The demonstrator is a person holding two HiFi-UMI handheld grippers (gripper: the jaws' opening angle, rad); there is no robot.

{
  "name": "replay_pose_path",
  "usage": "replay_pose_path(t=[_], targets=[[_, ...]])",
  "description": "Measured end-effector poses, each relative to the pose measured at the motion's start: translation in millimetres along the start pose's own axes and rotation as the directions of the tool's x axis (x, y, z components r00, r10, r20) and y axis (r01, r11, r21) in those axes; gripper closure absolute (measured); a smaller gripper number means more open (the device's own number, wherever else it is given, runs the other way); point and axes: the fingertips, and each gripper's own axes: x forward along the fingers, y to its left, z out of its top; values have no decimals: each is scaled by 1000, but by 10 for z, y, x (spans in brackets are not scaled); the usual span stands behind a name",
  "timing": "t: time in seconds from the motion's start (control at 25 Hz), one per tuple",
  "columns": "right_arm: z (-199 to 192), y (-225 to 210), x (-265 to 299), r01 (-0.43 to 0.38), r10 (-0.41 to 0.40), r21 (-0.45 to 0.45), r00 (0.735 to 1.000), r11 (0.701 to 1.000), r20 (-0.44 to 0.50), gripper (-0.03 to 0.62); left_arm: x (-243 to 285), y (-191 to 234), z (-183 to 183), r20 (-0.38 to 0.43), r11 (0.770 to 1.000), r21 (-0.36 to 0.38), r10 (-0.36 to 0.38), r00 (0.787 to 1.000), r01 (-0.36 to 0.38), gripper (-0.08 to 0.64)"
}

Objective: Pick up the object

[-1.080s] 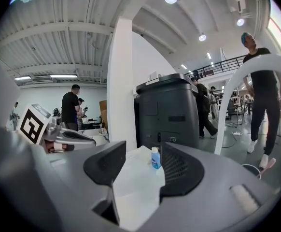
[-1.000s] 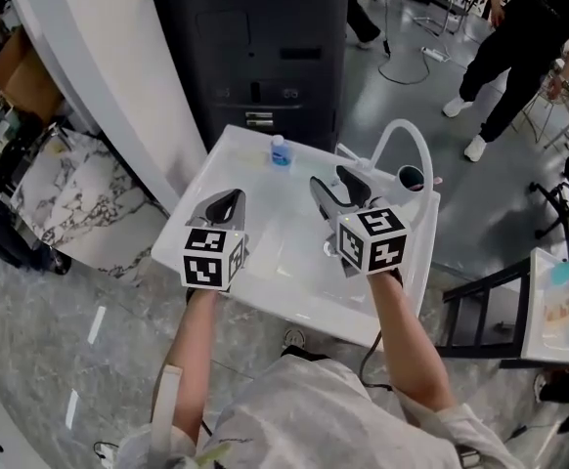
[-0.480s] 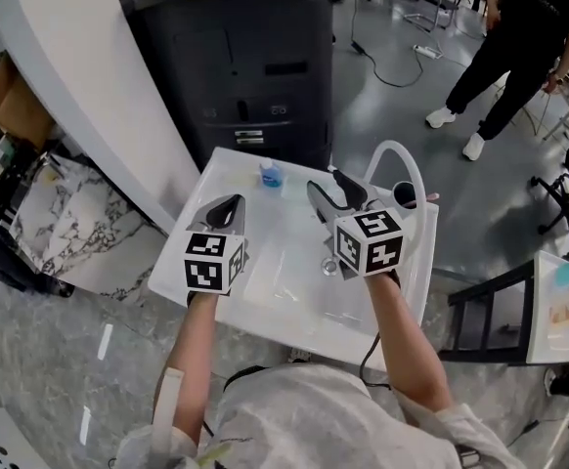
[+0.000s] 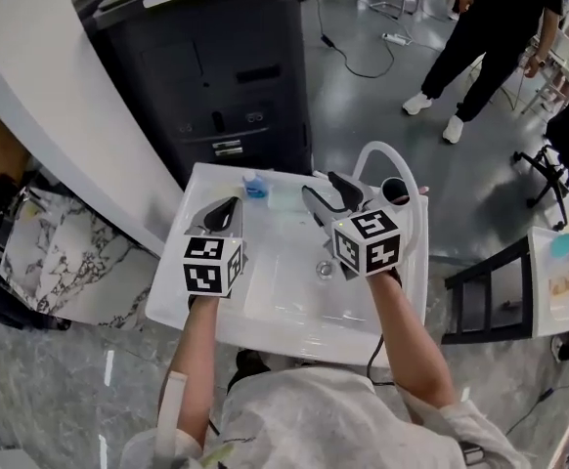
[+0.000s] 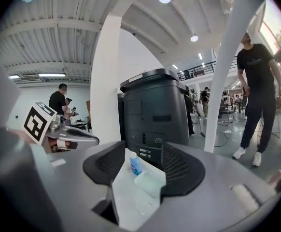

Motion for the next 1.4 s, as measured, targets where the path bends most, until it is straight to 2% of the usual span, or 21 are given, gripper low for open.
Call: replay_pose_path(t=[0.48,0.84,0.96,1.2,1.4], targets=[[-125,-22,280,121,-124,-47,990,992,-62,373,355,324,84,10,986,51,-161,987,160,560],[-235,-6,474,150,-160,-86,980,985,-116,368,454,505,-33,-1,975,56,-217,976,216,560],[-345,24,567,119,-140,-125,975,985,-171,364,488,540,-64,-3,973,48,-225,974,225,561],[-555,155,742,-8,-49,-193,956,981,-290,364,548,547,-99,-5,970,45,-240,971,240,561],[-768,244,856,-116,-2,-272,917,955,-399,360,563,564,-118,-6,969,40,-245,970,245,560]])
